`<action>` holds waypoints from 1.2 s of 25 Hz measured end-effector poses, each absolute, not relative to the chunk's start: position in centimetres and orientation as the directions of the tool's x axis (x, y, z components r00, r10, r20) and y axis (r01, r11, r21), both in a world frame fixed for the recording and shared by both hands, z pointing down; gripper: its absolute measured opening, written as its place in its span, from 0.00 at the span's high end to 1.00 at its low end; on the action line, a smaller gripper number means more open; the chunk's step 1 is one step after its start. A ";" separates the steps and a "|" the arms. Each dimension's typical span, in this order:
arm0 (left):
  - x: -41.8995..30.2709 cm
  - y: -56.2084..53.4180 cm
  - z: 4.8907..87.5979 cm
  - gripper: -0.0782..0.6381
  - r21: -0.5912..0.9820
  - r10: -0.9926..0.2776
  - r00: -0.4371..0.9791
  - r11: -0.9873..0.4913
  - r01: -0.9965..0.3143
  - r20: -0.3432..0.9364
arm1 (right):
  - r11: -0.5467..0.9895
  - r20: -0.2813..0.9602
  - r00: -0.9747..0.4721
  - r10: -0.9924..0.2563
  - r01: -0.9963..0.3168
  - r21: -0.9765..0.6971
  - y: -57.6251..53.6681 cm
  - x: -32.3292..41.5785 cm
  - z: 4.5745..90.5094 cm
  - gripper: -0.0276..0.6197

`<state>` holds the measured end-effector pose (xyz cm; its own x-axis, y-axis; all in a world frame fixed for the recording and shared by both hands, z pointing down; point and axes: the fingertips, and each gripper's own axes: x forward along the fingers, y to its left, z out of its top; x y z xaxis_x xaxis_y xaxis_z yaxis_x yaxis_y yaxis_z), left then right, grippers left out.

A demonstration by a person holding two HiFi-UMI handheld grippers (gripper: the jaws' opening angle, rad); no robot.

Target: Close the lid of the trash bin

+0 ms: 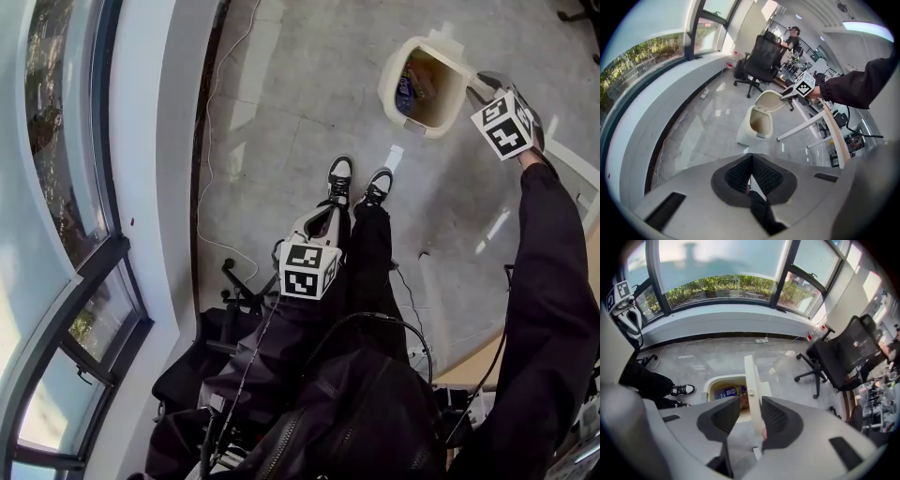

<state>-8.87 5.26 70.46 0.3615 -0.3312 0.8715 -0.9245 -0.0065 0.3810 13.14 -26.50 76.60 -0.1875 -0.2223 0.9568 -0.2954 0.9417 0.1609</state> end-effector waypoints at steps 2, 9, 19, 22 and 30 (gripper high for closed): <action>-8.8 5.6 70.7 0.89 0.381 -0.328 0.362 -0.007 -0.924 0.872 | 0.945 0.958 -0.200 -0.205 -0.296 0.140 -25.1 12.9 77.0 0.74; -8.0 7.5 71.5 0.89 0.387 -0.308 0.371 -0.008 -0.922 0.876 | 0.953 0.962 -0.231 -0.148 -0.295 0.076 -20.9 12.4 79.3 0.74; -7.9 11.2 73.3 0.89 0.386 -0.284 0.370 0.000 -0.923 0.885 | 0.960 0.962 -0.257 -0.089 -0.280 0.014 -16.4 11.4 83.0 0.74; -7.7 12.1 73.8 0.89 0.386 -0.278 0.371 0.000 -0.923 0.886 | 0.961 0.963 -0.261 -0.069 -0.278 -0.006 -15.0 11.2 84.6 0.74; -7.6 15.0 75.7 0.89 0.391 -0.253 0.376 0.010 -0.921 0.892 | 0.960 0.964 -0.261 -0.053 -0.278 -0.023 -12.8 11.0 88.4 0.74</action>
